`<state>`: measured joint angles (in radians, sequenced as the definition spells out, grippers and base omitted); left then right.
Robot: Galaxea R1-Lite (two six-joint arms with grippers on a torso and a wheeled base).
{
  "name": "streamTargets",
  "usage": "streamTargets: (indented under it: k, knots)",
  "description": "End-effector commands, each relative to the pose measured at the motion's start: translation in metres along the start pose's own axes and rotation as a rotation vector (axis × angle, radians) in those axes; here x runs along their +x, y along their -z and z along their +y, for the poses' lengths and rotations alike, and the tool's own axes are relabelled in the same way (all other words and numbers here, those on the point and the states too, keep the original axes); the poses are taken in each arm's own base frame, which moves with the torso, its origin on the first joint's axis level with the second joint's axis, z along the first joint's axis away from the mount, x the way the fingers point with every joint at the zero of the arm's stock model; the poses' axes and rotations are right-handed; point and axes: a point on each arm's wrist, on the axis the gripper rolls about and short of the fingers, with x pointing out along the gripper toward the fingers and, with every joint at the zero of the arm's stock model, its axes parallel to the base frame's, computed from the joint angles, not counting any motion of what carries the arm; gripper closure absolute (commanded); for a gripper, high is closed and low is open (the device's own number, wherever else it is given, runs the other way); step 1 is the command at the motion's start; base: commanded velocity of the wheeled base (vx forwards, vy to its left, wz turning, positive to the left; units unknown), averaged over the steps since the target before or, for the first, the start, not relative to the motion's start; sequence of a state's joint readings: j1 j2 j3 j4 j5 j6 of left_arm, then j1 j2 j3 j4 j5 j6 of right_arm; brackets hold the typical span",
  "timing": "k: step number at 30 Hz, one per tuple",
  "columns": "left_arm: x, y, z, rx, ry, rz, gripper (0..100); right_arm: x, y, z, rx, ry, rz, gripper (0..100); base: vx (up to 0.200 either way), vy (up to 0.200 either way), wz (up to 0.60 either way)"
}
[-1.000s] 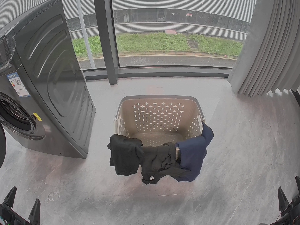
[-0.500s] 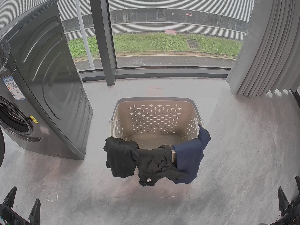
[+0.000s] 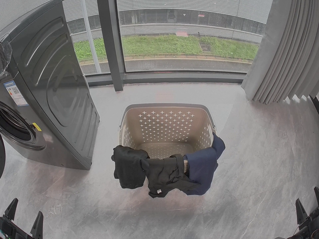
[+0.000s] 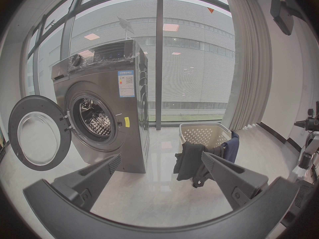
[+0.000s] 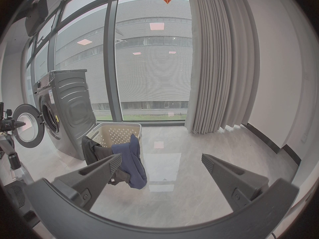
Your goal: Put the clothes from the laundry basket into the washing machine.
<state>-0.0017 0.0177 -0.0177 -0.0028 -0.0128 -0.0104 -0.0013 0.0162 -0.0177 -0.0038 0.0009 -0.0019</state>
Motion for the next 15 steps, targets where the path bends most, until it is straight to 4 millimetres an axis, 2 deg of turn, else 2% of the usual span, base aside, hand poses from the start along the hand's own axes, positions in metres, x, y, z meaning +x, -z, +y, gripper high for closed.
streamTargets:
  k: [1,14,15]
  knots:
    - [-0.0001,0.0053,0.0001,0.0,-0.001,0.0,0,0.0,0.0052,0.0,0.0,0.0,0.001,0,0.0,0.0,0.0]
    - [-0.0001,0.0053,0.0001,-0.002,-0.001,0.0,0,0.0,0.0055,0.0,0.008,0.006,0.004,0,0.0,0.0,0.0]
    - [-0.0001,0.0053,0.0001,0.0,-0.001,0.0,0,-0.0013,-0.0018,0.0,0.005,0.003,-0.039,0,0.0,0.0,0.0]
